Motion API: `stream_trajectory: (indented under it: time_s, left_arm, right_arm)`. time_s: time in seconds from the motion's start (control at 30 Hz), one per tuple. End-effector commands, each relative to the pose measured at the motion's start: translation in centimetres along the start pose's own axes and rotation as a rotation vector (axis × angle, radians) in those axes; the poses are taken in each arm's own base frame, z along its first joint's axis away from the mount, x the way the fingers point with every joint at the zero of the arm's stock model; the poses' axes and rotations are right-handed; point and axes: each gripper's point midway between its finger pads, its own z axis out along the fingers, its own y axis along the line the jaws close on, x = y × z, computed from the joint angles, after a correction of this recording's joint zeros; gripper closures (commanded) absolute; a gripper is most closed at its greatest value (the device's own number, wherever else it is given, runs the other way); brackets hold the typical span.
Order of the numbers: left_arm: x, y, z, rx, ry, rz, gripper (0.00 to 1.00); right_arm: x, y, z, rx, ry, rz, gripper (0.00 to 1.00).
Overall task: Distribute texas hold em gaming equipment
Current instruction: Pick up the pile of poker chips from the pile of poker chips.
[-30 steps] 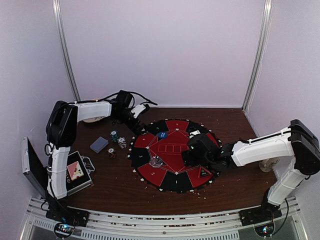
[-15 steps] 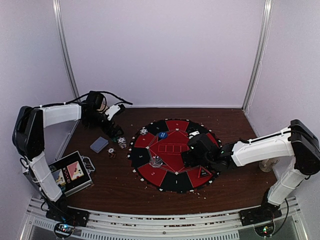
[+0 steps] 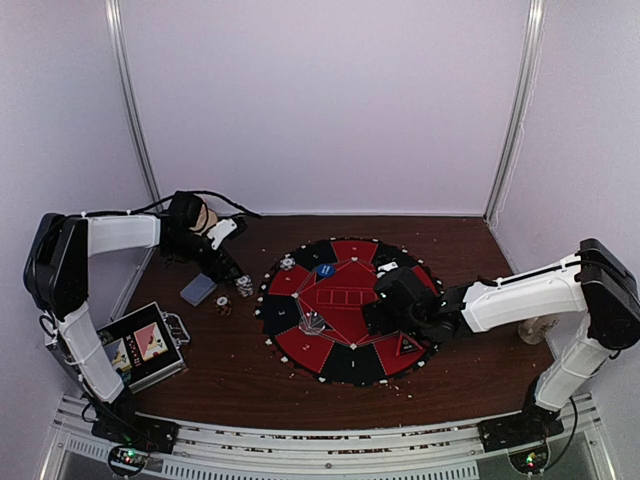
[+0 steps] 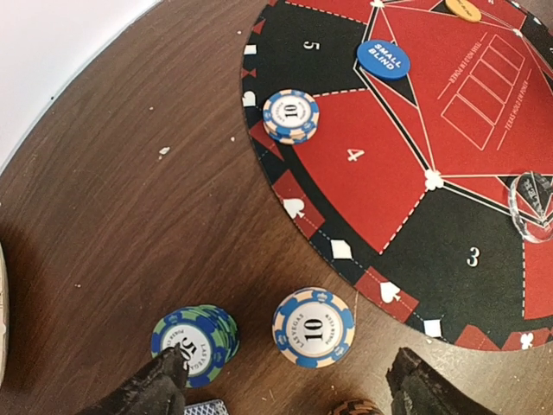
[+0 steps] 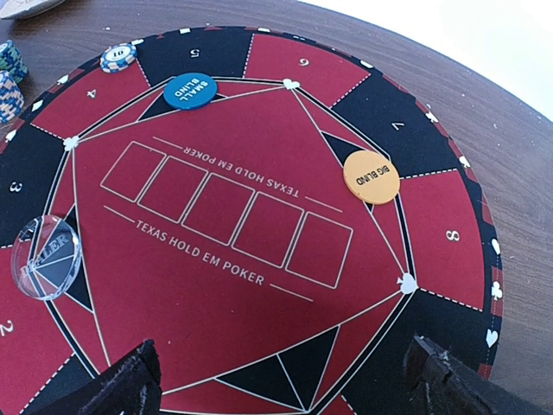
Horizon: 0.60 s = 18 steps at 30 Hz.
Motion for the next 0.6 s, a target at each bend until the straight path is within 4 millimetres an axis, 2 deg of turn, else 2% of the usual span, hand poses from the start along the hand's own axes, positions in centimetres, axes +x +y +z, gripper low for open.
stream_trajectory:
  time_s: [0.0,0.17,0.57]
  left_arm:
    - [0.0,-1.0,1.3,0.033,-0.008,0.051,0.18]
    - [0.5,-1.4,2.3,0.035,0.021,0.059,0.19]
    - [1.8,-1.2,4.0,0.042,0.067,0.040,0.26]
  right_arm:
    - [-1.0,0.1,-0.4,-0.007,-0.020,0.012,0.00]
    - [-1.0,0.1,-0.5,-0.008,-0.021,0.013,0.00]
    - [-1.0,0.1,-0.4,-0.006,-0.020,0.011,0.00]
